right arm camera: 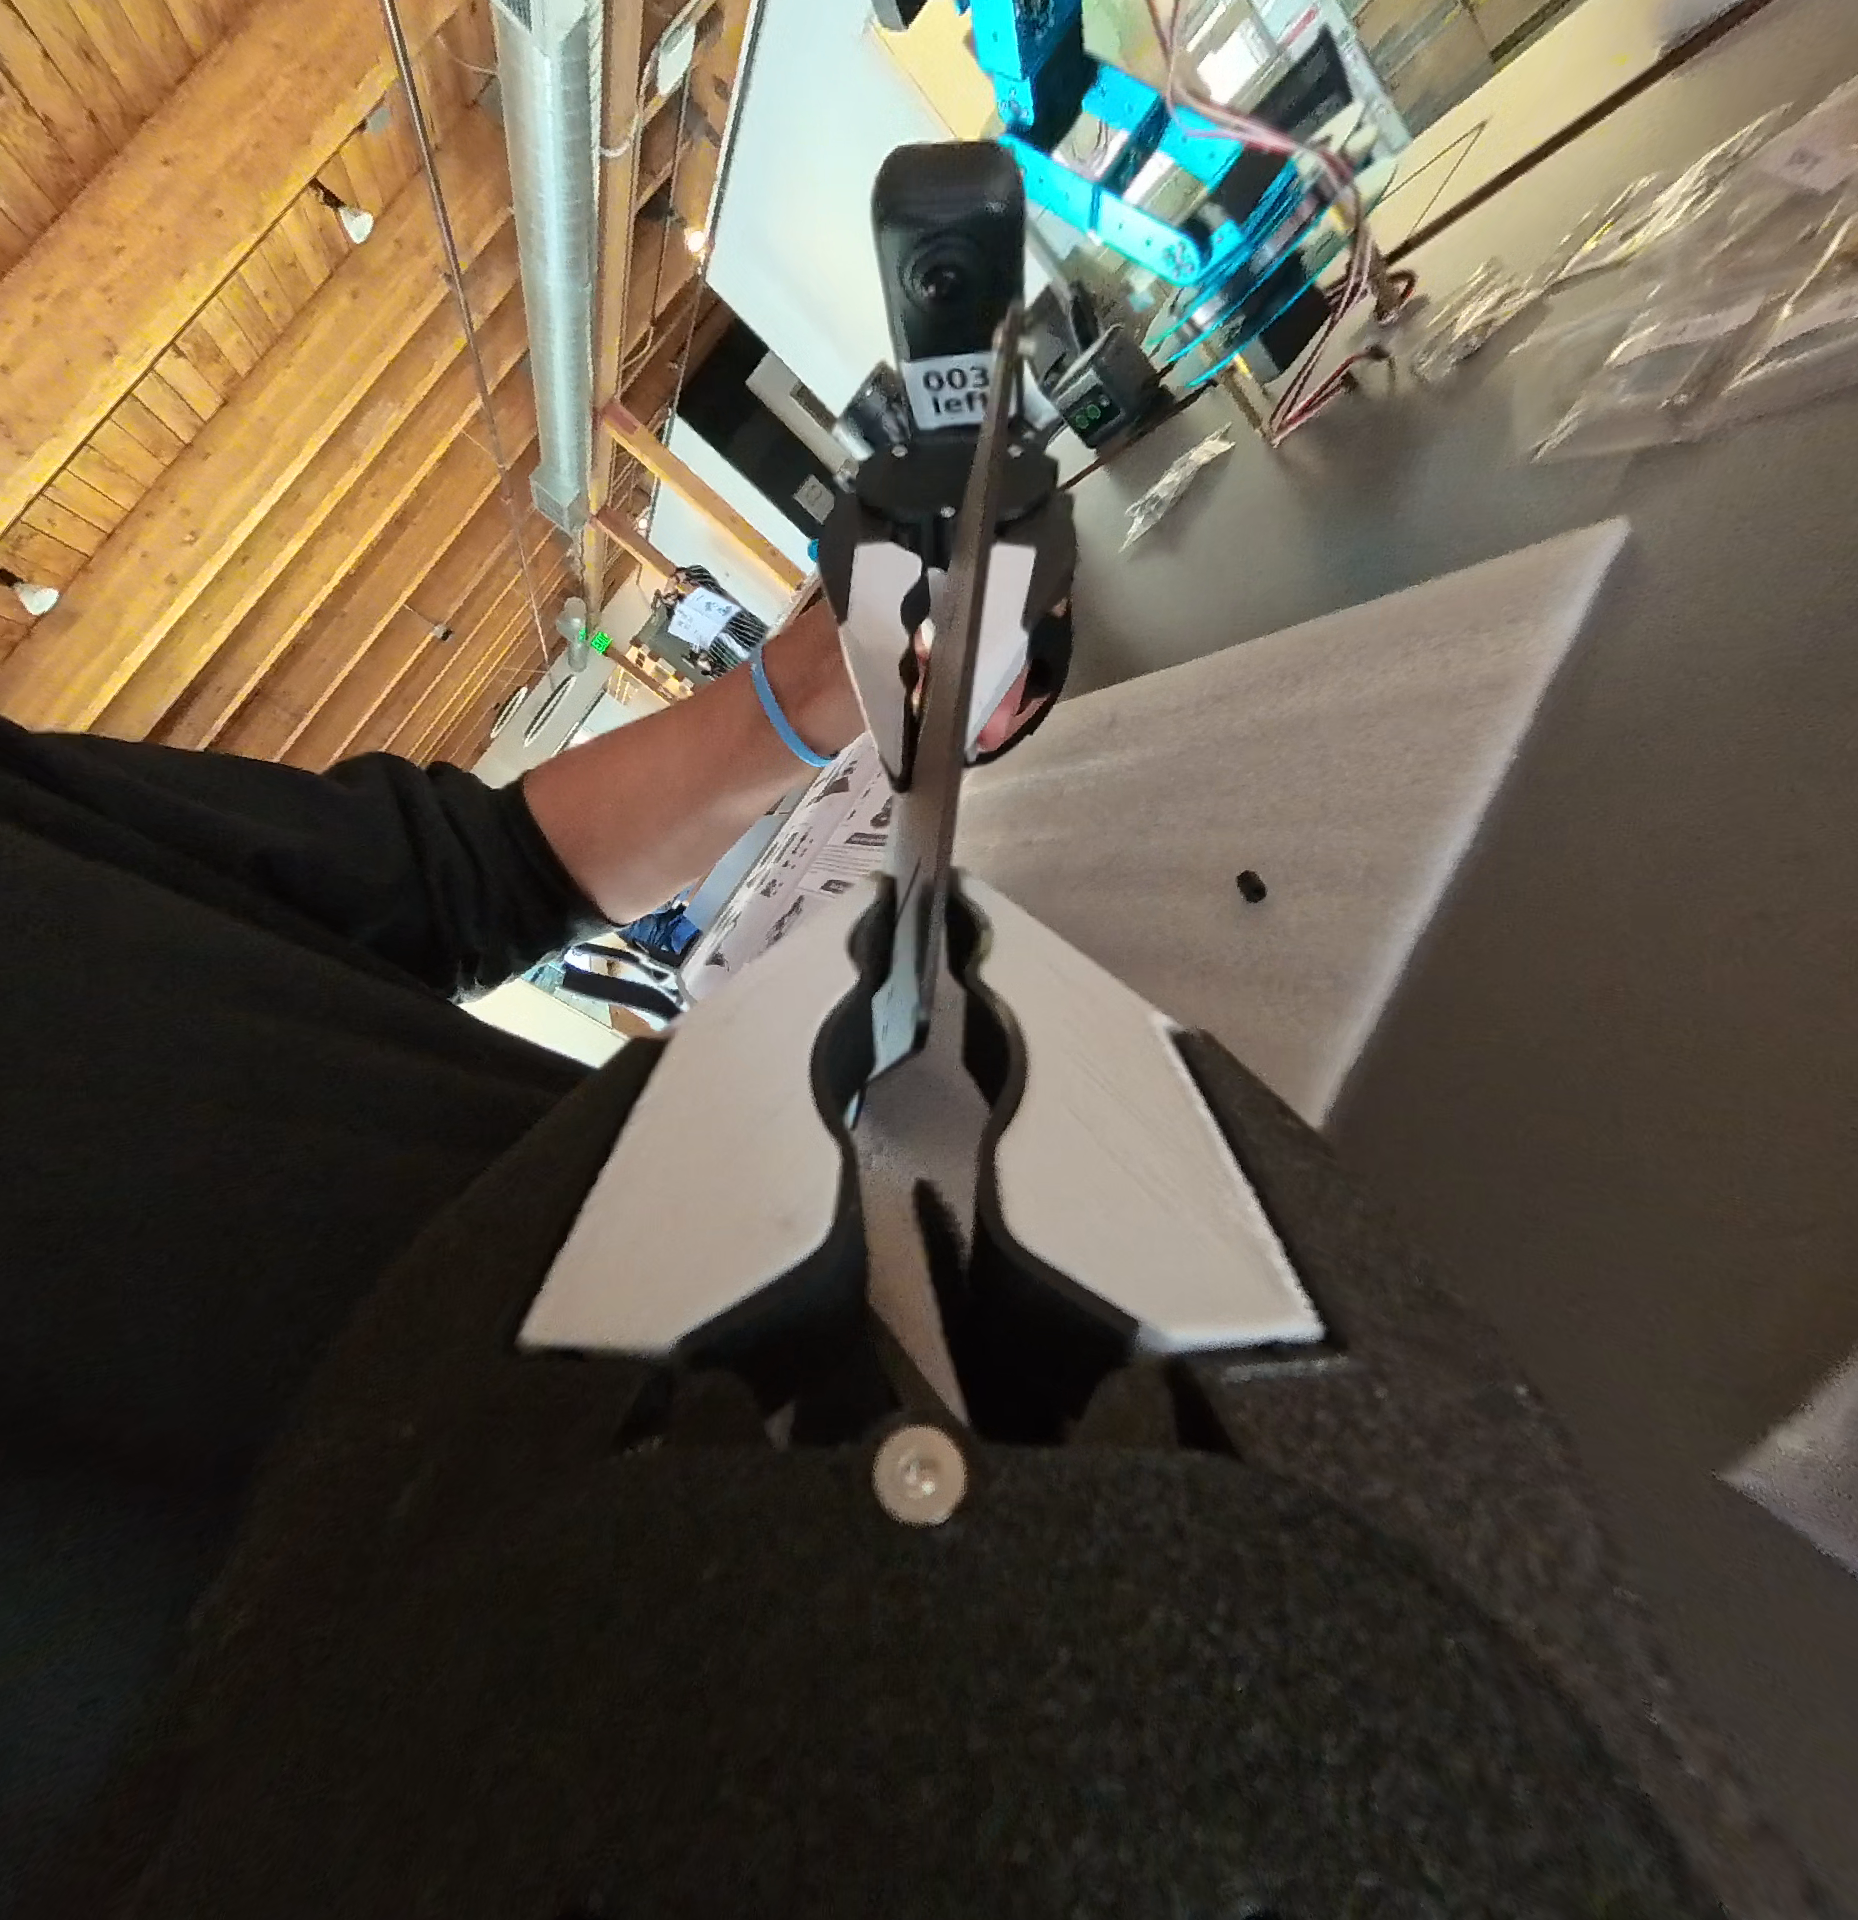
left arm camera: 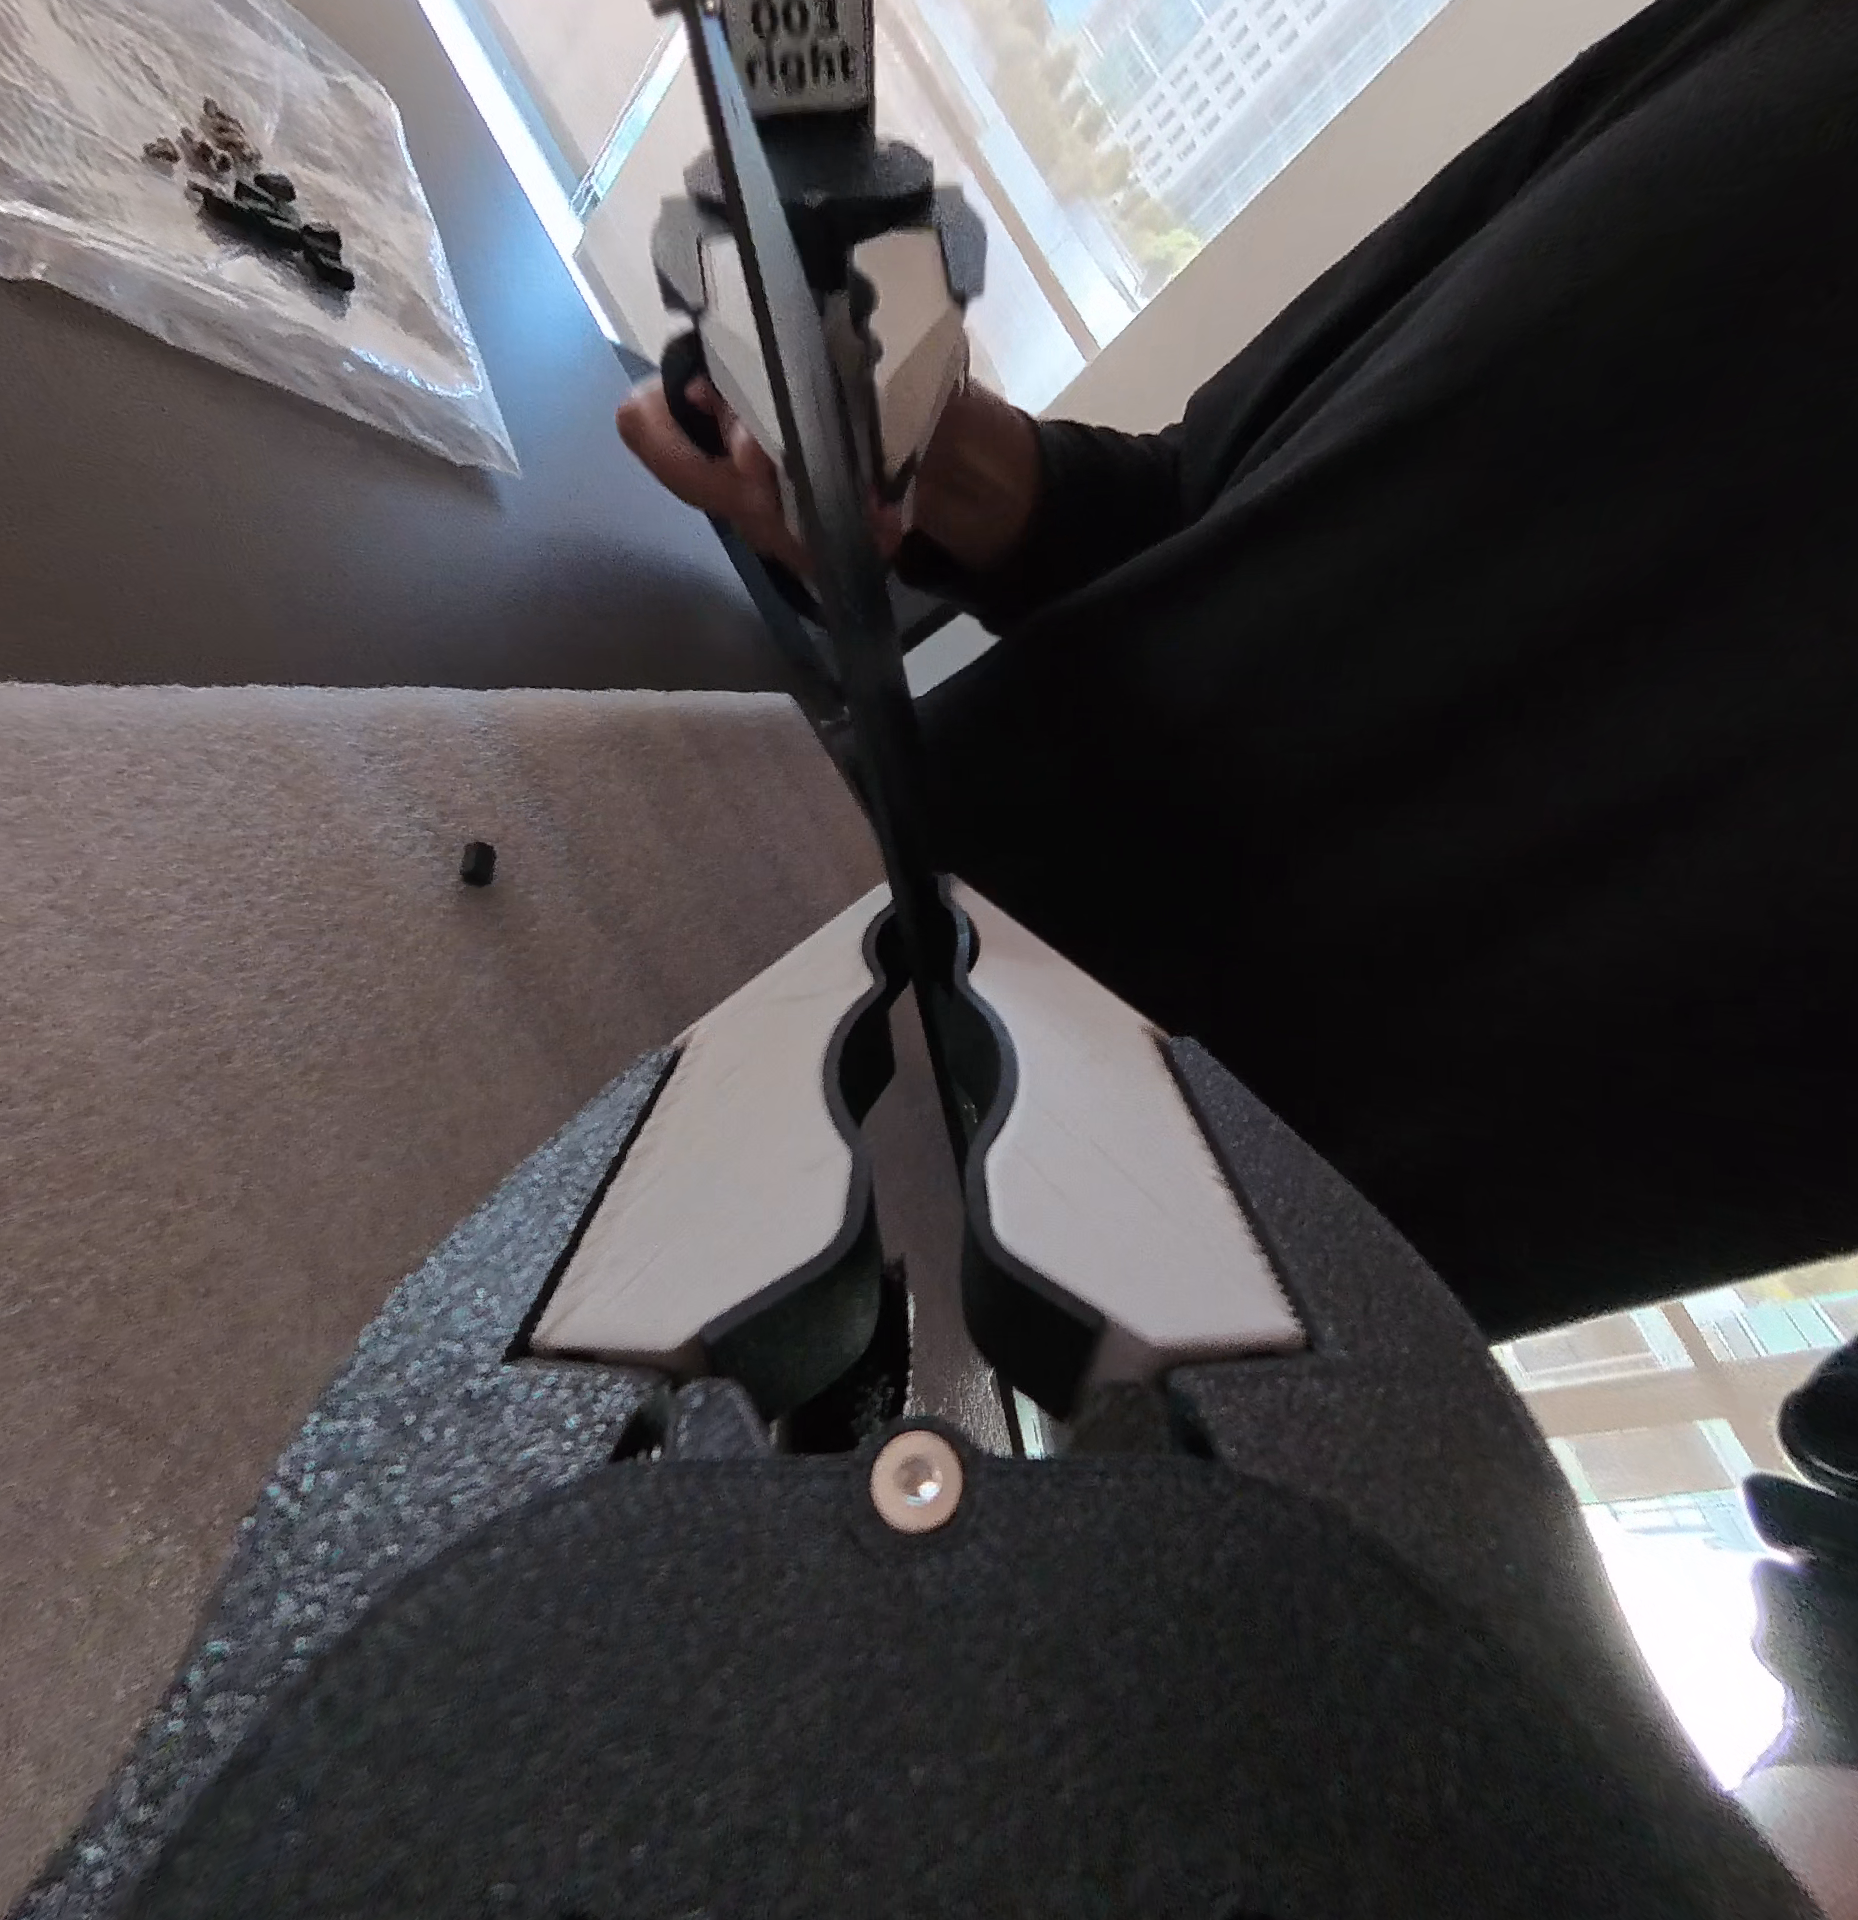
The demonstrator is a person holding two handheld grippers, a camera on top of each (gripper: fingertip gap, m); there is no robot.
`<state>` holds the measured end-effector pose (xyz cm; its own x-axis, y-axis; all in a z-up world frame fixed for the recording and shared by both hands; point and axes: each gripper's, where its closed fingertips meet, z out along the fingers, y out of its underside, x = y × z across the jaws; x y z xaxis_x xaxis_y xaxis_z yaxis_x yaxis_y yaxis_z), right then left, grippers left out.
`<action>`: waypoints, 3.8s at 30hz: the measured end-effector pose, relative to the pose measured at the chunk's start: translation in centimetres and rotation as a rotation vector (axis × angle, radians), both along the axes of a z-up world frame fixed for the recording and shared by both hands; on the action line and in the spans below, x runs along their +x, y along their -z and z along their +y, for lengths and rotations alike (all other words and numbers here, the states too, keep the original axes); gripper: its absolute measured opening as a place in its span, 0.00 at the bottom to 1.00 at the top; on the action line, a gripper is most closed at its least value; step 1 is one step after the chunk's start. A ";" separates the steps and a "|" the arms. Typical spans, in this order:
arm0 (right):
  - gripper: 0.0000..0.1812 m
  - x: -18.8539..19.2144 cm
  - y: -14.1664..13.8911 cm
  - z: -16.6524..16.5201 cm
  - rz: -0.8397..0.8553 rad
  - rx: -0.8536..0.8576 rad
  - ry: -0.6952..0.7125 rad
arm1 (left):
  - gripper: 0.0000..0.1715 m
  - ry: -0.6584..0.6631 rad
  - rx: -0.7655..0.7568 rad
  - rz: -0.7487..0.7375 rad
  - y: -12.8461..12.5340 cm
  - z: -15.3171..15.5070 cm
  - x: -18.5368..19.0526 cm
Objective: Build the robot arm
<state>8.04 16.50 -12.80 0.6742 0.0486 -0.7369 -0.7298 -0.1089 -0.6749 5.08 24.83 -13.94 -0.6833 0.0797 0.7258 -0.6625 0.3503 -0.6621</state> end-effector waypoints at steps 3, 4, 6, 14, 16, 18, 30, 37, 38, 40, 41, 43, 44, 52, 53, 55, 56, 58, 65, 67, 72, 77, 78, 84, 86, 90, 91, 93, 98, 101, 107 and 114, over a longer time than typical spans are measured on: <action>0.17 2.5 -0.2 -1.4 -0.014 -0.063 0.019 | 0.00 0.005 0.034 0.005 0.2 -0.4 0.1; 0.18 3.4 -0.5 -1.6 -0.024 -0.082 0.020 | 0.01 0.007 0.043 0.004 0.2 -0.6 0.0; 0.15 3.9 -1.8 -1.4 -0.050 -0.095 -0.025 | 0.00 0.011 0.065 -0.001 0.1 -0.8 -0.1; 0.01 0.9 -4.6 0.0 -0.122 -0.091 -0.217 | 0.00 0.073 0.202 -0.093 -2.0 -1.5 -2.0; 0.01 -0.1 -5.4 0.0 -0.164 -0.088 -0.232 | 0.00 0.111 0.278 -0.147 -2.6 -1.2 -2.7; 0.01 -1.2 -6.0 0.1 -0.207 -0.083 -0.235 | 0.00 0.141 0.357 -0.194 -3.2 -0.7 -3.2; 0.01 -3.6 -5.9 4.8 -0.388 -0.030 -0.106 | 0.00 0.297 0.791 -0.377 -4.1 5.6 -2.6; 0.01 -3.7 -3.5 6.5 -0.462 -0.028 -0.015 | 0.00 0.432 1.005 -0.453 -3.7 8.0 -1.5; 0.01 -3.9 -3.5 6.5 -0.461 -0.022 -0.014 | 0.00 0.458 1.036 -0.471 -3.9 8.0 -1.4; 0.01 -4.3 -3.7 6.5 -0.486 -0.009 -0.003 | 0.00 0.498 1.086 -0.515 -4.4 8.1 -1.2; 0.01 -4.5 -3.7 6.5 -0.502 -0.009 0.002 | 0.00 0.507 1.107 -0.538 -4.6 8.1 -1.1; 0.02 -4.7 -3.2 6.7 -0.525 -0.026 0.004 | 0.01 0.518 1.153 -0.587 -4.3 8.3 -0.8; 0.02 -4.8 -2.8 6.9 -0.530 -0.038 0.004 | 0.01 0.524 1.173 -0.608 -4.0 8.5 -0.7; 0.01 -5.3 -0.2 7.3 -0.533 -0.116 0.043 | 0.01 0.520 1.232 -0.606 -1.6 9.1 -1.0; 0.01 -5.2 0.1 7.2 -0.528 -0.124 0.053 | 0.01 0.515 1.236 -0.609 -1.5 8.9 -1.0; 0.01 -5.1 0.7 6.9 -0.544 -0.148 0.066 | 0.01 0.482 1.254 -0.609 -1.2 8.6 -0.9; 0.01 -5.1 1.1 6.8 -0.562 -0.165 0.072 | 0.02 0.458 1.266 -0.618 -1.0 8.4 -0.7; 0.01 -5.3 2.1 6.5 -0.557 -0.197 0.054 | 0.02 0.437 1.277 -0.637 -0.6 7.9 -0.8; 0.01 -5.6 2.7 6.1 -0.620 -0.236 0.057 | 0.04 0.379 1.316 -0.688 -0.2 7.4 -1.1; 0.01 -5.3 2.8 6.1 -0.602 -0.232 0.062 | 0.10 0.307 1.313 -0.724 -0.1 7.0 -0.7; 0.01 -5.6 2.7 6.0 -0.654 -0.235 0.053 | 0.19 0.069 1.185 -0.746 -0.7 4.9 -0.4; 0.01 -6.0 2.7 6.1 -0.701 -0.236 0.045 | 0.22 -0.240 0.879 -0.763 -3.9 0.6 -0.8; 0.01 -6.1 2.6 6.1 -0.700 -0.234 0.043 | 0.22 -0.262 0.826 -0.746 -4.2 -0.1 -1.3; 0.01 -6.1 2.7 6.0 -0.723 -0.244 0.040 | 0.23 -0.222 0.756 -0.687 -2.8 -1.9 -2.8; 0.01 -6.3 2.6 6.1 -0.729 -0.243 0.036 | 0.23 -0.232 0.691 -0.619 -3.2 -3.0 -3.0; 0.01 -6.4 2.6 6.1 -0.740 -0.240 0.035 | 0.22 -0.263 0.641 -0.567 -3.3 -3.8 -2.6; 0.01 -6.4 2.6 6.1 -0.738 -0.239 0.036 | 0.22 -0.267 0.636 -0.559 -3.3 -3.7 -2.6; 0.01 -6.4 2.6 6.1 -0.742 -0.241 0.038 | 0.17 -0.271 0.625 -0.567 -3.3 -3.6 -2.5; 0.01 -6.3 2.7 6.1 -0.744 -0.247 0.033 | 0.16 -0.256 0.624 -0.600 -3.0 -3.8 -2.5; 0.01 -6.3 2.7 6.1 -0.758 -0.254 0.029 | 0.15 -0.250 0.622 -0.622 -2.9 -4.0 -2.6; 0.01 -6.4 2.7 6.1 -0.770 -0.260 0.018 | 0.08 -0.180 0.695 -0.694 -2.3 -3.8 -2.9; 0.01 -6.5 2.7 6.1 -0.776 -0.271 -0.021 | 0.06 -0.125 0.756 -0.716 -2.1 -3.7 -3.0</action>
<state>1.49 22.59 -15.53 0.9977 -0.0457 -0.0492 -0.0621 -0.3491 -0.9350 2.06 21.16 -11.81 -0.9448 -0.3270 -0.0204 -0.2623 0.7924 -0.5507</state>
